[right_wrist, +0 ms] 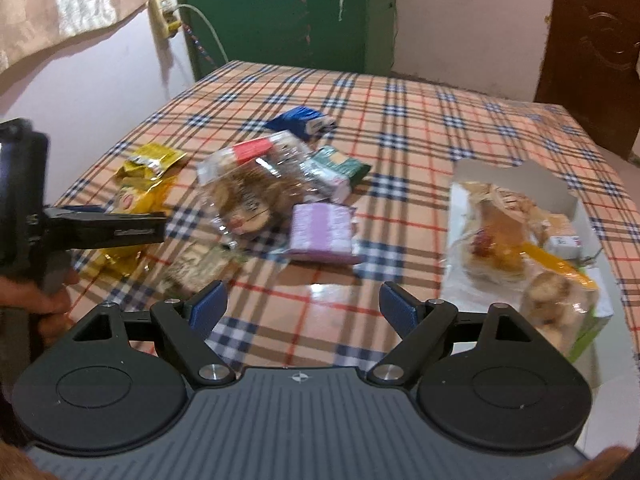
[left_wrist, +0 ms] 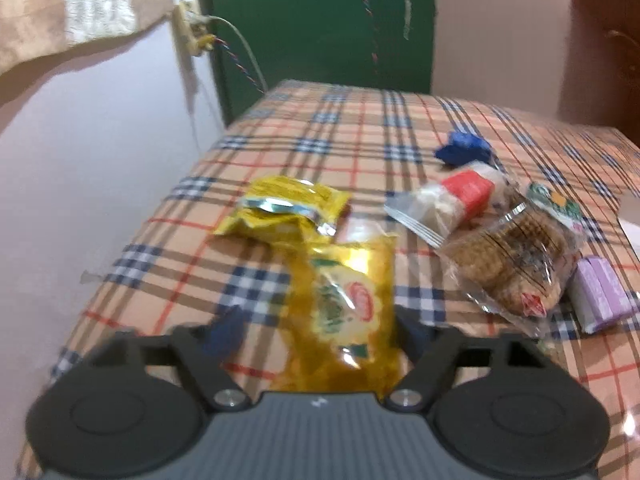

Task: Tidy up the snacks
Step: 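Reach the left tool to the yellow snack bag and grasp it, then grasp the beige biscuit packet with the right tool while left tool holds the yellow bag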

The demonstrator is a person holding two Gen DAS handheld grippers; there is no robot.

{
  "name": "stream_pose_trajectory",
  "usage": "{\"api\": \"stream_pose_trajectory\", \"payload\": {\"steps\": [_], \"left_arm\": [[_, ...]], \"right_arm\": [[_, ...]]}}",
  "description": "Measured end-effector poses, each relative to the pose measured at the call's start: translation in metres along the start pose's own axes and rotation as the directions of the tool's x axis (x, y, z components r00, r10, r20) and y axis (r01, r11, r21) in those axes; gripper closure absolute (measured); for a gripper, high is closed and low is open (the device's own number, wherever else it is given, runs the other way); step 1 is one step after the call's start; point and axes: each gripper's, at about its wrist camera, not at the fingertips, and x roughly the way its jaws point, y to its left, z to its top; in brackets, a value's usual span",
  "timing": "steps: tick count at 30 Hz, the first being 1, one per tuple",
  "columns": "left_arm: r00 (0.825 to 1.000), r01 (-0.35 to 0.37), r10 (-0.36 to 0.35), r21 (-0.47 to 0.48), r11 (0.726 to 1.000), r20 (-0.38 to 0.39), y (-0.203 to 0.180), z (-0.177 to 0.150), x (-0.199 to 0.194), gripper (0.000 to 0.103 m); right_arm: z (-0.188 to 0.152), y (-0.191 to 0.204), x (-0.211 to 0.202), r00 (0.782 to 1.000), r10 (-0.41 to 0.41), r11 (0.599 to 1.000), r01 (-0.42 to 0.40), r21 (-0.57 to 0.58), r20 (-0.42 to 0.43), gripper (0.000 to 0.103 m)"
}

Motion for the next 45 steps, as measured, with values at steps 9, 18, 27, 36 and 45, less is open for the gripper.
{"api": "stream_pose_trajectory", "payload": {"steps": [9,18,27,36,45], "left_arm": [[1.000,0.012,-0.011,-0.005,1.000,0.022,0.009,-0.008,-0.023,0.067],[0.998,0.001,0.003,-0.070,0.998,0.056,0.029,-0.018,-0.043,0.067],[0.997,0.023,-0.016,-0.097,0.995,0.072,0.029,-0.021,-0.047,0.068],[0.996,0.056,-0.048,-0.108,0.993,0.075,0.021,-0.030,-0.062,0.068],[0.993,0.070,-0.061,-0.088,0.994,0.099,0.006,-0.036,-0.089,0.068]], "right_arm": [[0.005,0.030,0.029,0.997,0.055,0.998,-0.053,0.035,-0.057,0.000],[0.012,0.067,0.074,0.993,0.051,0.994,-0.040,0.103,-0.105,0.000],[0.006,0.084,0.080,0.997,-0.041,0.999,0.043,0.027,-0.063,0.049],[0.002,0.060,0.040,1.000,-0.026,1.000,0.025,-0.011,-0.005,0.050],[0.004,0.038,-0.007,0.998,-0.017,1.000,0.016,0.002,0.056,0.050]]}}
